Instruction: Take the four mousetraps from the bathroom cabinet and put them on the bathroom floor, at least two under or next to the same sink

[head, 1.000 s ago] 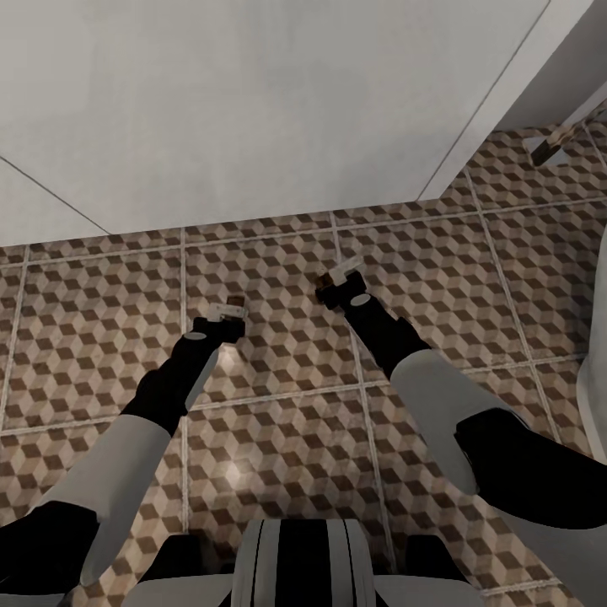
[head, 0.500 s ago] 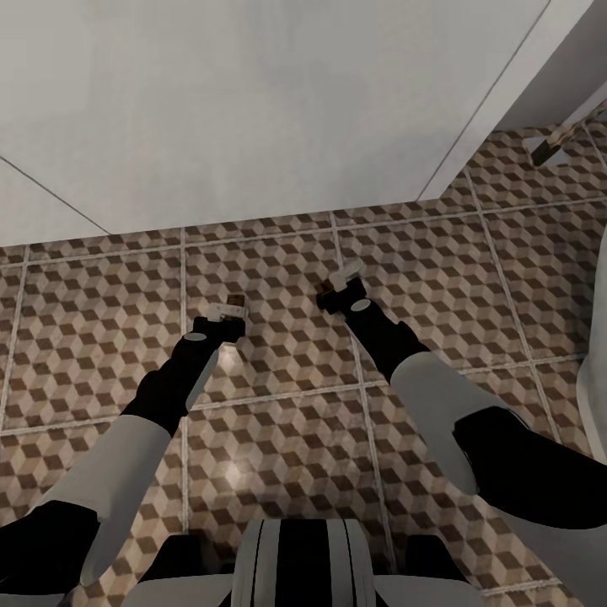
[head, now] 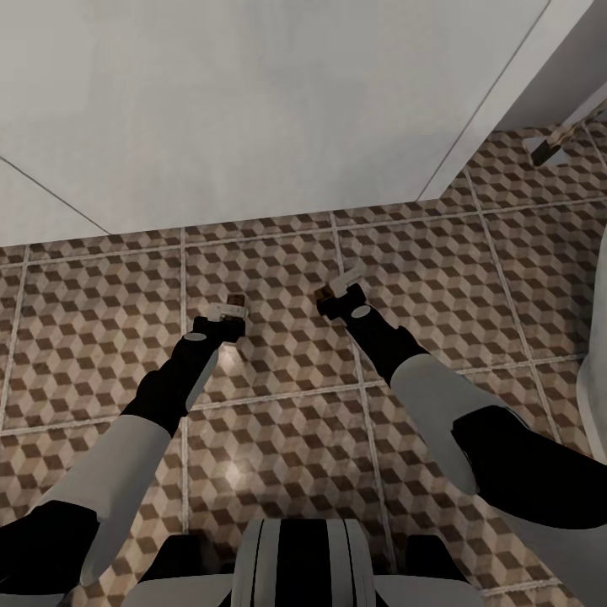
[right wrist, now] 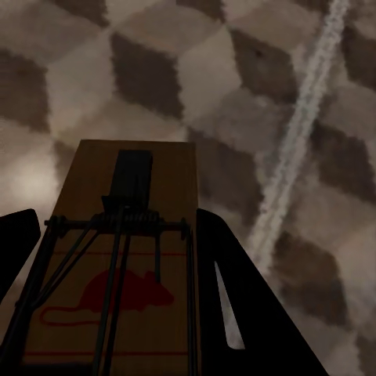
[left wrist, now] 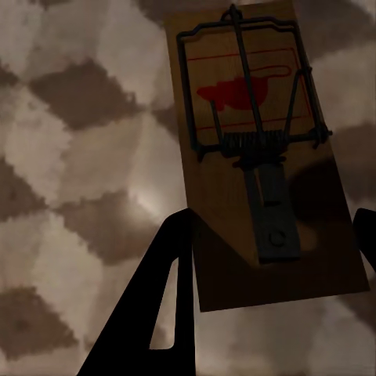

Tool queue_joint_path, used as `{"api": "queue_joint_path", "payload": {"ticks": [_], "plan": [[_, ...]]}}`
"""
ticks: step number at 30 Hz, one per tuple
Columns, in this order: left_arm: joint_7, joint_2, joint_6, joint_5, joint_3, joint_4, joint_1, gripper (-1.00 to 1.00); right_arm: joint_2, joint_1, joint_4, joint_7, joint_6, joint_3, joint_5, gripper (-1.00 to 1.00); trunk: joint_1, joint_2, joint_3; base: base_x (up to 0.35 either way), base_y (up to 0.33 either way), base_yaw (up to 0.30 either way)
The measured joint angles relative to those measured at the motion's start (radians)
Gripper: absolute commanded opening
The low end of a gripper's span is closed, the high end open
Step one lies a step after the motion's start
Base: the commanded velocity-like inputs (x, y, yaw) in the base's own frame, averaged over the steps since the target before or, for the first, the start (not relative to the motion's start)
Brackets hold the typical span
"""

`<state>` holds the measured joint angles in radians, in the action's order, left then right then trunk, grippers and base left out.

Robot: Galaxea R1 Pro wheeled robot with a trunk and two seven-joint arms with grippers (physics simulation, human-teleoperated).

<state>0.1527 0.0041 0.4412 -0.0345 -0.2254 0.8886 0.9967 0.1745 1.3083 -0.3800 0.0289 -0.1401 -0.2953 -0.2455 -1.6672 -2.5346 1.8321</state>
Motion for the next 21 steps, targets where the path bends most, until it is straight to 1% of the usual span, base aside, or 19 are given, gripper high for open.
{"api": "queue_joint_path", "payload": {"ticks": [12, 21], "plan": [[0.000, -0.001, 0.000, 0.000, 0.000, -0.003, 0.000, -1.00, 0.000, 0.000, 0.001, 0.000, 0.001, 0.001, 0.000, -1.00, 0.000, 0.000, 0.000, 0.110, 0.000, 0.000], [0.000, 0.000, 0.000, 0.000, -0.002, -0.001, 0.000, -1.00, 0.000, 0.000, 0.001, 0.000, 0.003, 0.001, 0.000, -1.00, 0.000, 0.000, 0.000, 0.019, 0.000, 0.000]]}}
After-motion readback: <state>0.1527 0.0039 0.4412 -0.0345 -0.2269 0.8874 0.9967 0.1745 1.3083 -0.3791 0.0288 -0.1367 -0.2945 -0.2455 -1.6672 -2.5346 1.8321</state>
